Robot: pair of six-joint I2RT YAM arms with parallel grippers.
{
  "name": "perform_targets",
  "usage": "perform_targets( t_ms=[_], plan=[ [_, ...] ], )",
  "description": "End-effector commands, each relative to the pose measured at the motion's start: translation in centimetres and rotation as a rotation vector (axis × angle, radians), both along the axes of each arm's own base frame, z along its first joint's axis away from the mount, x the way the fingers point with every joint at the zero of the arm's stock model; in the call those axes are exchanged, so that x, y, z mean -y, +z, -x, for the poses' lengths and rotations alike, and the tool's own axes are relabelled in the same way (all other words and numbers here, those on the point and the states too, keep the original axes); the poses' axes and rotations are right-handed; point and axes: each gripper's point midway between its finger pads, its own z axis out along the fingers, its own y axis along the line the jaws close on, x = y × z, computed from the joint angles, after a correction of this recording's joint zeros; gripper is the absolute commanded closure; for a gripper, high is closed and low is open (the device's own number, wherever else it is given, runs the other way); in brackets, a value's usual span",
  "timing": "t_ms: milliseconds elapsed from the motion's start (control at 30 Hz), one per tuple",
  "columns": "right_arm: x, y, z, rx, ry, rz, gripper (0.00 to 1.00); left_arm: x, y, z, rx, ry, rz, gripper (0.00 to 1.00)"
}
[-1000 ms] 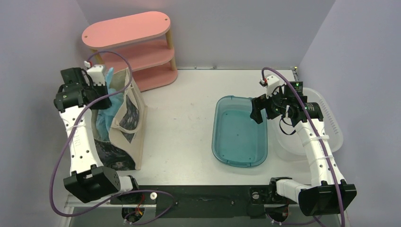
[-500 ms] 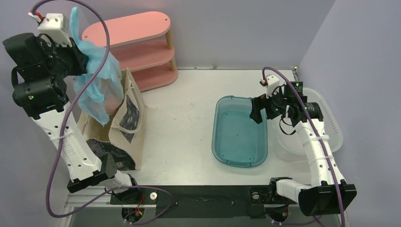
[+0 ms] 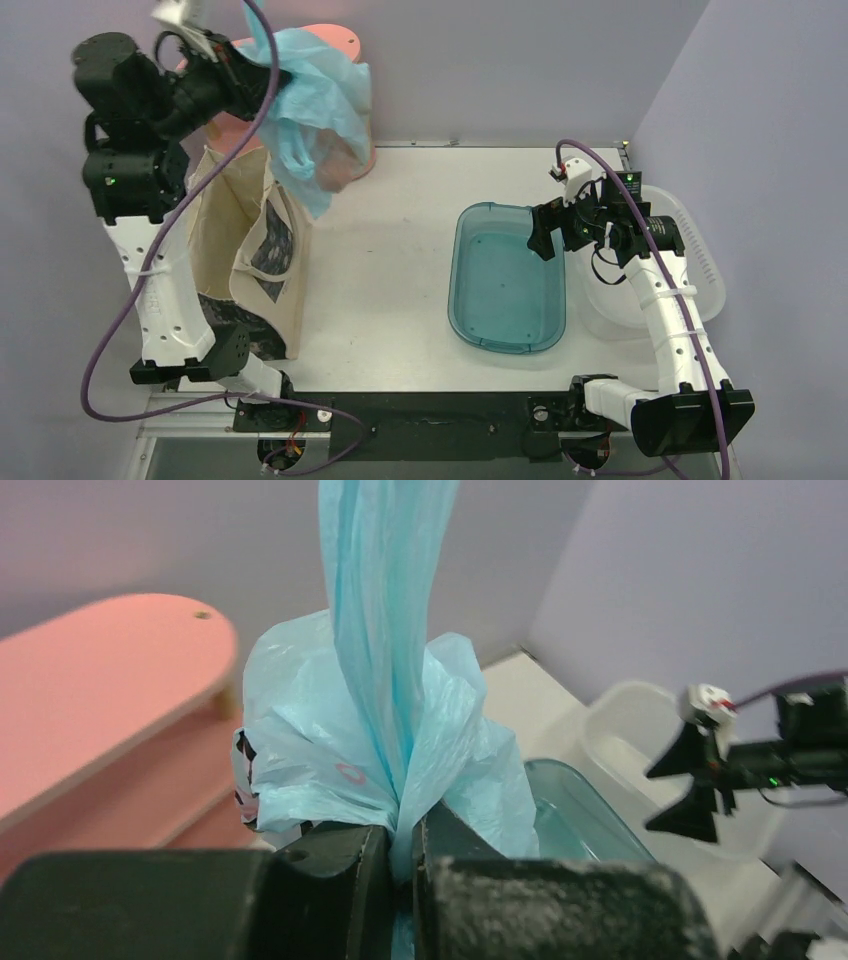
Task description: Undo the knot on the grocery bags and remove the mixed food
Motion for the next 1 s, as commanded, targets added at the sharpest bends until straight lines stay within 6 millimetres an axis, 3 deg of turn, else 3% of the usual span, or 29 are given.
perform_targets(
  t_ms=[0, 33, 67, 100, 133, 267, 300, 367, 500, 633, 667, 700, 733, 833, 933, 967],
  plan=[
    [-0.7, 2.5, -0.7, 0.085, 0.017, -0.030, 0.04, 7.9, -3.8, 0.9, -0.086, -0.263, -0.032, 1.00],
    [-0.7, 2.5, -0.7, 0.086, 0.018, -0.030, 0.04, 9.9, -5.4, 1.5, -0.100, -0.319, -0.085, 1.00],
    [-0.8, 2.6, -0.7, 0.086, 0.020, -0.032, 0.04, 10.6, -8.6, 1.1, -0.192, -0.329, -0.117, 1.00],
    [-0.8, 2.7, -0.7, 0.091, 0.022, -0.033, 0.04, 11.8, -10.3, 1.5, -0.216, -0.372, -0.157, 1.00],
    [-0.9, 2.8, -0.7, 0.094, 0.022, -0.035, 0.04, 12.3, -13.5, 1.5, -0.303, -0.393, -0.182, 1.00],
    [-1.2, 2.4, -0.4, 0.099, 0.047, -0.044, 0.05, 14.3, -22.0, 2.9, -0.439, -0.484, -0.315, 1.00],
    [-1.3, 2.0, -0.4, 0.100, 0.058, -0.047, 0.05, 14.6, -22.7, 3.5, -0.443, -0.490, -0.328, 1.00],
    [-1.6, 1.7, -0.3, 0.107, 0.075, -0.055, 0.05, 14.9, -27.2, 3.5, -0.525, -0.471, -0.317, 1.00],
    [-2.9, 1.5, -0.1, 0.156, 0.140, -0.089, 0.05, 15.0, -32.0, 4.2, -0.660, -0.446, -0.263, 1.00],
    [-5.3, 1.7, -0.2, 0.238, 0.211, -0.122, 0.05, 16.1, -34.4, 6.1, -0.779, -0.519, -0.175, 0.96],
    [-5.6, 1.7, -0.6, 0.265, 0.209, -0.122, 0.05, 16.3, -34.5, 6.4, -0.792, -0.537, -0.162, 0.78],
    [-6.6, 2.1, -0.3, 0.290, 0.235, -0.127, 0.05, 16.6, -34.1, 6.9, -0.793, -0.575, -0.146, 0.64],
    [-7.0, 2.2, -0.7, 0.325, 0.236, -0.131, 0.05, 16.4, -33.7, 6.9, -0.786, -0.582, -0.137, 0.61],
    [-10.0, 3.3, -0.1, 0.406, 0.287, -0.172, 0.05, 15.6, -30.6, 6.7, -0.703, -0.594, -0.113, 0.57],
    [-12.7, 4.4, 0.2, 0.498, 0.326, -0.192, 0.05, 13.3, -27.7, 6.3, -0.610, -0.574, -0.112, 0.55],
    [-14.4, 4.4, 1.2, 0.504, 0.374, -0.203, 0.05, 12.0, -27.3, 5.7, -0.579, -0.547, -0.118, 0.54]
  ],
)
